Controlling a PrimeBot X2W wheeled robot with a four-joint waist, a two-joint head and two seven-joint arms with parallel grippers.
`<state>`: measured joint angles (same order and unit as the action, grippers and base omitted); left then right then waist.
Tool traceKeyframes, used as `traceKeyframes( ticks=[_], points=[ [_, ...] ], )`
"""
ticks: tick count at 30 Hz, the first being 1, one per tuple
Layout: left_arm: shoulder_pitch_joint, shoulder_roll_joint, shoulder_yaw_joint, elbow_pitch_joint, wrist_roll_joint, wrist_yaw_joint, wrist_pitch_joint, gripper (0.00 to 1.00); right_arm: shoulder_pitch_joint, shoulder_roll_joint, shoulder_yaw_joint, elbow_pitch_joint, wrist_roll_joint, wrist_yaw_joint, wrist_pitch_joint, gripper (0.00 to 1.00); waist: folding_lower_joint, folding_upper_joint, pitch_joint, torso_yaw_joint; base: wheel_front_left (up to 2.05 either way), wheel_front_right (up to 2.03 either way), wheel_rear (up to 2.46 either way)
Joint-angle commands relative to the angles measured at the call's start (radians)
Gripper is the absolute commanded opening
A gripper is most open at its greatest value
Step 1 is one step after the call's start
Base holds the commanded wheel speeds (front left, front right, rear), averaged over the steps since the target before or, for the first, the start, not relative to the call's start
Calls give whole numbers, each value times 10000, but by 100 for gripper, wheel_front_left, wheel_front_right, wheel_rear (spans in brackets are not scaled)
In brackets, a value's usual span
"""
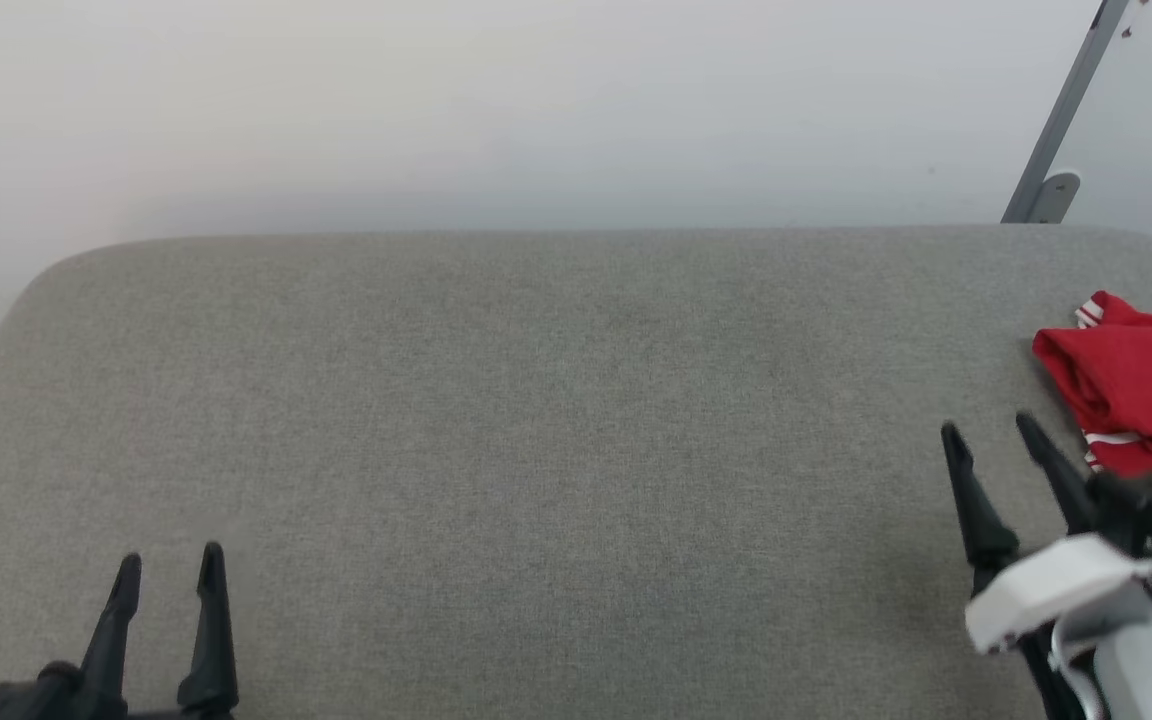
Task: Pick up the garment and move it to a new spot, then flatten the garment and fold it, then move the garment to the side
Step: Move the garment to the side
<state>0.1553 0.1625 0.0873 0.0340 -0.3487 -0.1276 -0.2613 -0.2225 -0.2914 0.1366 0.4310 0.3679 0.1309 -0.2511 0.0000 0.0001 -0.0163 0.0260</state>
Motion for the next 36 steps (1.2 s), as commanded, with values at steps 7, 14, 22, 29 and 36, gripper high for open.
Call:
traceKeyframes(
  ticks=[7,14,22,29,36],
  points=[
    [530,28,147,-64,113,-31,-49,100,1420,729,-1019,-1092,-619,-3,-120,100,0,-1,-222,-5,0,0,0],
    [785,-1,161,-107,82,-31,-49,100,2314,1200,-1696,-1942,-952,-3,-74,100,0,-1,-297,-49,0,0,0],
    [597,-39,-28,-123,106,-31,-49,100,2689,1495,-2060,-2493,-1136,-3,192,100,0,-1,-251,-87,0,0,0],
    [424,89,-249,-69,54,-31,-49,100,2876,1656,-2224,-2750,-1199,-3,345,100,0,-1,-225,-71,0,0,0],
    [223,157,-435,-22,19,-31,-49,100,2937,1746,-2248,-2901,-1255,-3,468,100,0,-1,-171,-90,0,0,0]
  ],
)
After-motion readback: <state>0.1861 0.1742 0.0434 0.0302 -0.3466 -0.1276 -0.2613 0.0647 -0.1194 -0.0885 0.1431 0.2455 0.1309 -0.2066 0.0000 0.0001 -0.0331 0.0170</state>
